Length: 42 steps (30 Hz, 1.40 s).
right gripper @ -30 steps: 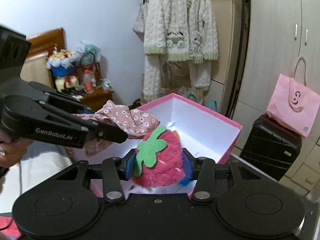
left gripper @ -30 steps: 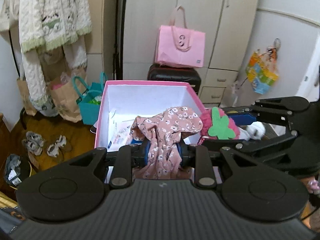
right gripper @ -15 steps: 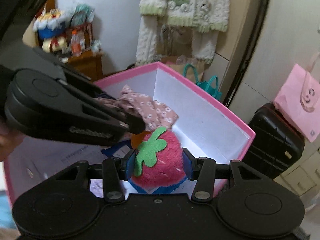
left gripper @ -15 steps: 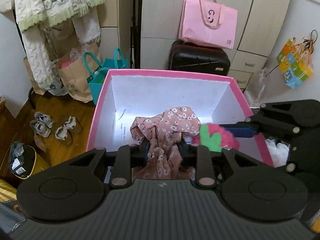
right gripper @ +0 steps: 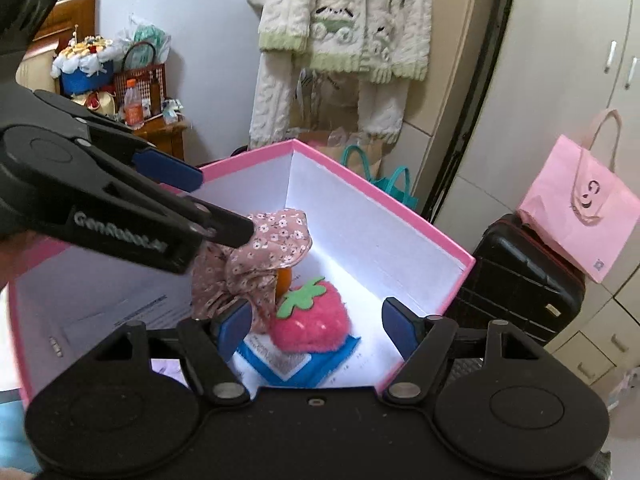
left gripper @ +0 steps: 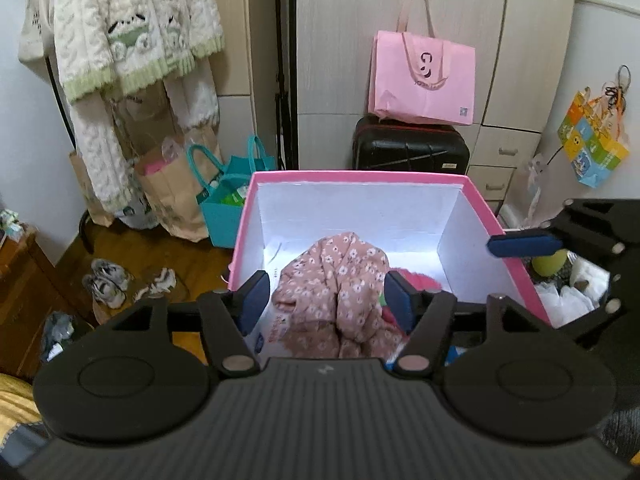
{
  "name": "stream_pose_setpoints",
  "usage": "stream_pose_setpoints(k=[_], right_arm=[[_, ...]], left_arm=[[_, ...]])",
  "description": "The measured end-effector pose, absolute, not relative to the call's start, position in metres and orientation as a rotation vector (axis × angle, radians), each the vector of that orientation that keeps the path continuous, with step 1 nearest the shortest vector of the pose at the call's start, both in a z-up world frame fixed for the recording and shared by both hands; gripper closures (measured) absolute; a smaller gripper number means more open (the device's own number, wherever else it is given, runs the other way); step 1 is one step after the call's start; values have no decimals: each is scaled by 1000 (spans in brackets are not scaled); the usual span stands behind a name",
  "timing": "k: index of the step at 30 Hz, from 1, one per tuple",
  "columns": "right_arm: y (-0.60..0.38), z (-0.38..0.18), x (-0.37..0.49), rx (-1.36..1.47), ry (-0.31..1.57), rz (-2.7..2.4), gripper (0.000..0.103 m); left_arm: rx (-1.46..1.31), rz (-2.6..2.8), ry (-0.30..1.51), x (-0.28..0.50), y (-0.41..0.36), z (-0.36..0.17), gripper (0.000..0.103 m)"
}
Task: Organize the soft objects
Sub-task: 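Carry both items into the pink box and open the left tool to release the cloth, then open the right tool to drop the strawberry plush into the box, then withdraw both tools from the box toward the white mesh puff and panda plush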
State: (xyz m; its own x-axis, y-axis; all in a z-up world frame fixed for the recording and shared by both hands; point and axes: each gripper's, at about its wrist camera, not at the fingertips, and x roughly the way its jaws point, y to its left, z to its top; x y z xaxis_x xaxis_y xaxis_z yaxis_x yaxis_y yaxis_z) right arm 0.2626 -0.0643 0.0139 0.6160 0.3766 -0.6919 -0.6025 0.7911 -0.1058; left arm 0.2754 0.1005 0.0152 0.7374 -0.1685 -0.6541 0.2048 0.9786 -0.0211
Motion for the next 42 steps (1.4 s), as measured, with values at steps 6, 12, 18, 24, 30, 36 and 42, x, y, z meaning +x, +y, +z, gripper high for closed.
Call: stream_pose_setpoints(k=[6, 12, 18, 24, 30, 36, 42], right_arm=[[-80, 30, 234, -293, 688, 581, 27], [-90, 48, 201, -271, 653, 568, 25], [-96, 61, 167, -272, 640, 546, 23], [-108, 71, 132, -283, 622, 553, 21], [-119, 79, 94, -304, 600, 559, 19], [-133, 79, 63, -312, 594, 565, 17], [-151, 69, 36, -340, 589, 554, 16]], left_arm=[[98, -223, 666, 243, 104, 33, 38], [141, -251, 605, 198, 101, 51, 35], [210, -289, 513, 144, 92, 69, 30], [254, -349, 497, 110, 85, 77, 28], [271, -414, 528, 86, 77, 76, 26], [305, -447, 563, 70, 64, 66, 22], [320, -531, 622, 59, 46, 59, 22]])
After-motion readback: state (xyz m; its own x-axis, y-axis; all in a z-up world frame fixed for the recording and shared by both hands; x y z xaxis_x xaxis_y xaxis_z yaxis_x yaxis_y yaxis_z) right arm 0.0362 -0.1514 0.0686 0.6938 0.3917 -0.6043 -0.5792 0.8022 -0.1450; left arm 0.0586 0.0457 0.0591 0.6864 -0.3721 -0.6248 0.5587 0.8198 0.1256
